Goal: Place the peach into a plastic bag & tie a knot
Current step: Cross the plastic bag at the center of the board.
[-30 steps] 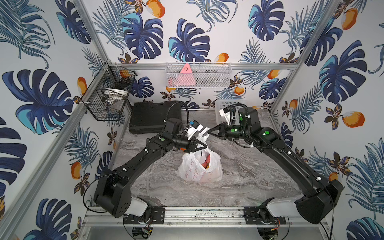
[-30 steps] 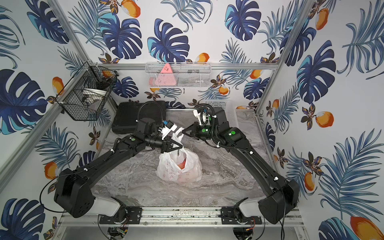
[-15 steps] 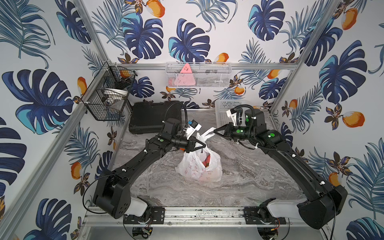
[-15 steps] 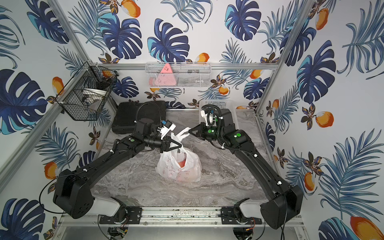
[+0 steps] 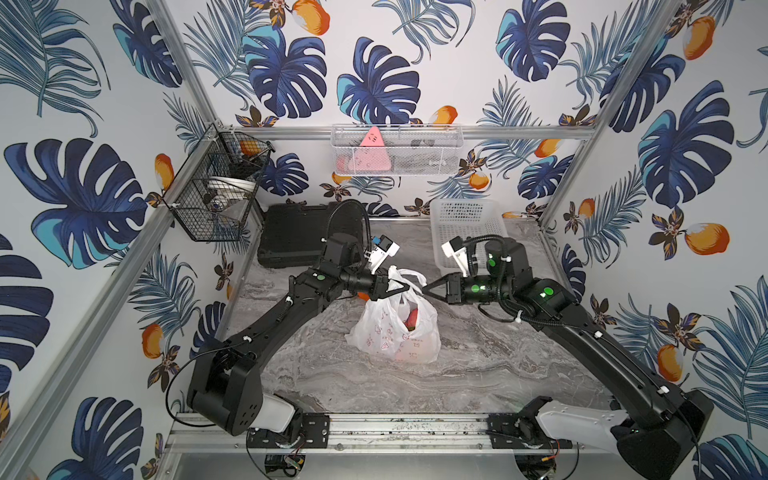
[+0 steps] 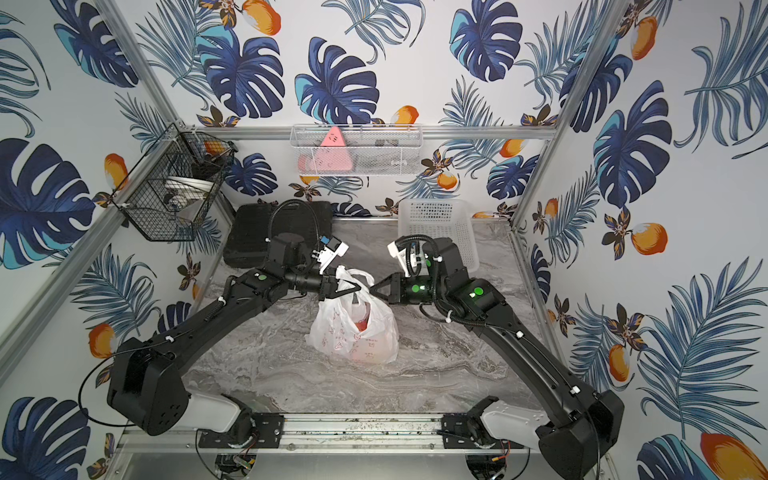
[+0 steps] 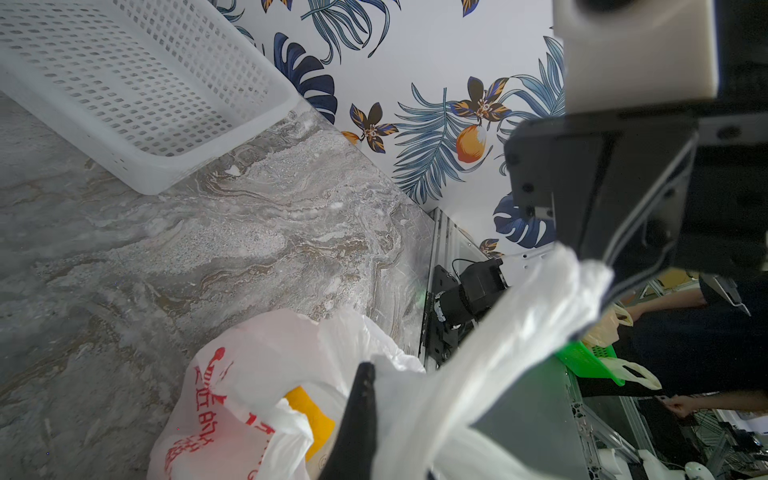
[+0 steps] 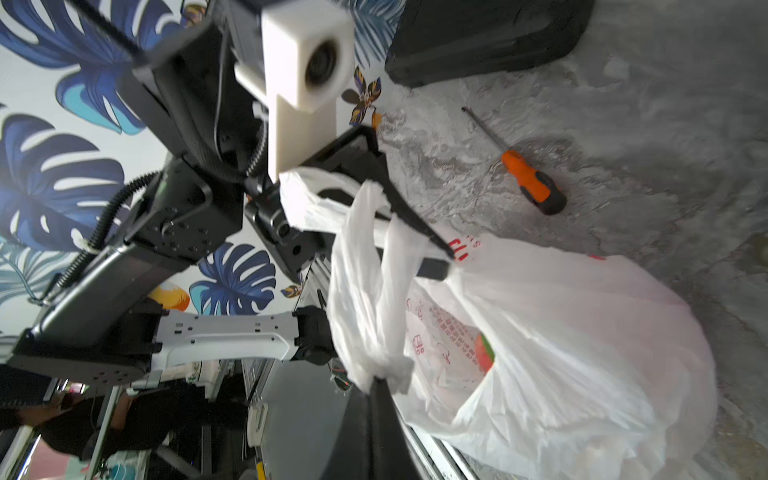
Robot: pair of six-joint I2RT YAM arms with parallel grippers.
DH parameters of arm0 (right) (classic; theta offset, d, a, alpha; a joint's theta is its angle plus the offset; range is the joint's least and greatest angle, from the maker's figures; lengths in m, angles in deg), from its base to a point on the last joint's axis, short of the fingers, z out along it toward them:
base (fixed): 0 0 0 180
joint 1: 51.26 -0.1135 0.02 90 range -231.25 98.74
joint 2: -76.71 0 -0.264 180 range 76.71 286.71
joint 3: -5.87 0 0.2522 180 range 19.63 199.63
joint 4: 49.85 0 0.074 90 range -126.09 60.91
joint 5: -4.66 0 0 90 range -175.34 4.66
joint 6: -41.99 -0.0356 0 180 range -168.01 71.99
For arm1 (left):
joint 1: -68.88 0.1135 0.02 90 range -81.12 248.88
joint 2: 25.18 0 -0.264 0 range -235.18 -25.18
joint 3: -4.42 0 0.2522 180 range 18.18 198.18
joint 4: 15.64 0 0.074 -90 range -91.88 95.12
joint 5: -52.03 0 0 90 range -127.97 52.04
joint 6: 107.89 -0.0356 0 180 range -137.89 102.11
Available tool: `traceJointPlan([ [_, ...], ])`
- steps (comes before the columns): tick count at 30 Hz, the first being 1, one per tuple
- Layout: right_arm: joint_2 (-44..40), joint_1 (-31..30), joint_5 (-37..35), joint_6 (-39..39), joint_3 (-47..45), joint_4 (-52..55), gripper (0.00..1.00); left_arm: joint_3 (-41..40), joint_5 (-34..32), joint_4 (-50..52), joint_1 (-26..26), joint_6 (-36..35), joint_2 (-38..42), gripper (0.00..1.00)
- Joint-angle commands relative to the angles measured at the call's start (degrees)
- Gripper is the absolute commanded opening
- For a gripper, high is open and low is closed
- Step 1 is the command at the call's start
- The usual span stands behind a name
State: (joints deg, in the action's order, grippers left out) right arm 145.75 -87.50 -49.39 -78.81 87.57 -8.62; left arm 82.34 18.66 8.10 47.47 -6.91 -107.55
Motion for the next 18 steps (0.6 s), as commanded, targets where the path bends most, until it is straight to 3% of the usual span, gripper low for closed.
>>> traceJointPlan([
  [1,1.20,-4.05,-1.80,1.27,-1.86,0.48,0.00,1.04,-0.89,0.52,0.08,1.23,-0.04,0.02],
  [6,3.83,-5.68,-5.50,0.77,-6.75,-4.28,0.00,2.05,-1.66,4.28,0.08,-1.08,0.89,0.04],
  [13,9.29,-5.96,-10.78,1.18,-5.19,-5.48,0.00,2.57,-1.80,6.86,0.06,-1.63,1.12,0.07],
  [18,10.16,-6.55,-18.89,1.12,-5.11,-5.58,0.00,1.78,-2.97,9.26,0.09,-3.16,1.85,0.10],
])
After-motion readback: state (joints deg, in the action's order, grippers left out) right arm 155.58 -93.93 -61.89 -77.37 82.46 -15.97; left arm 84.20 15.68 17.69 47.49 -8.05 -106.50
